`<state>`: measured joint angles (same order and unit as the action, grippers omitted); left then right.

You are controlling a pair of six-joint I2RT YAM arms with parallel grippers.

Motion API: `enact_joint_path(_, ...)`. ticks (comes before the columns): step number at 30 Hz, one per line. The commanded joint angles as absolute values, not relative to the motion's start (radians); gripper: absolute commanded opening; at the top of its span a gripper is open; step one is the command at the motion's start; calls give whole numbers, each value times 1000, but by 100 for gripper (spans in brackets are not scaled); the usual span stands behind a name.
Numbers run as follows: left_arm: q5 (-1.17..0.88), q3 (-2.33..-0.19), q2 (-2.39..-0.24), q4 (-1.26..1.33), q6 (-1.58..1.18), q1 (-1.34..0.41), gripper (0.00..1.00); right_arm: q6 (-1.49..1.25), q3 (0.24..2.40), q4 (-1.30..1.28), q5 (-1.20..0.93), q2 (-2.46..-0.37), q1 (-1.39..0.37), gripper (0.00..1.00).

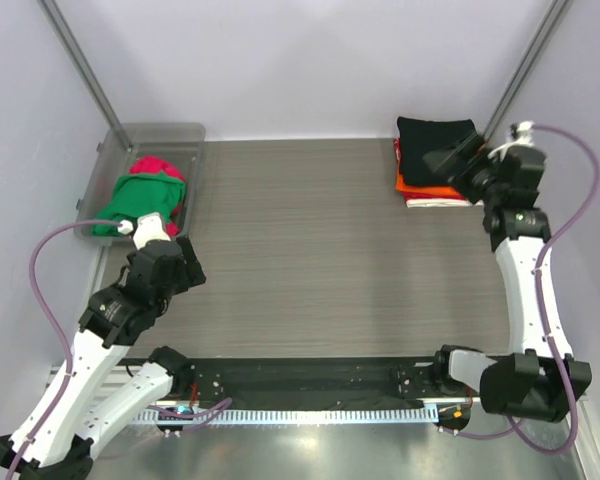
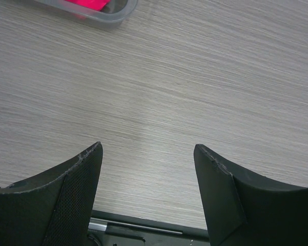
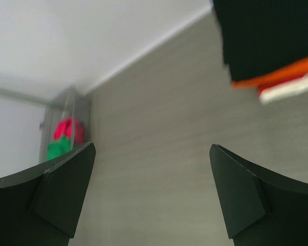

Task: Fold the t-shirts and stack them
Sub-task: Reset both grippers

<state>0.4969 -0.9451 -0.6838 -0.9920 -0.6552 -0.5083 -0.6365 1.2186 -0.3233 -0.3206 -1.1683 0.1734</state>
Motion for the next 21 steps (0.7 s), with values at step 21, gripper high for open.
enact_joint_path(21, 551, -948, -684, -1003, -696, -503, 72, -701, 548, -531, -523, -583, 37, 100)
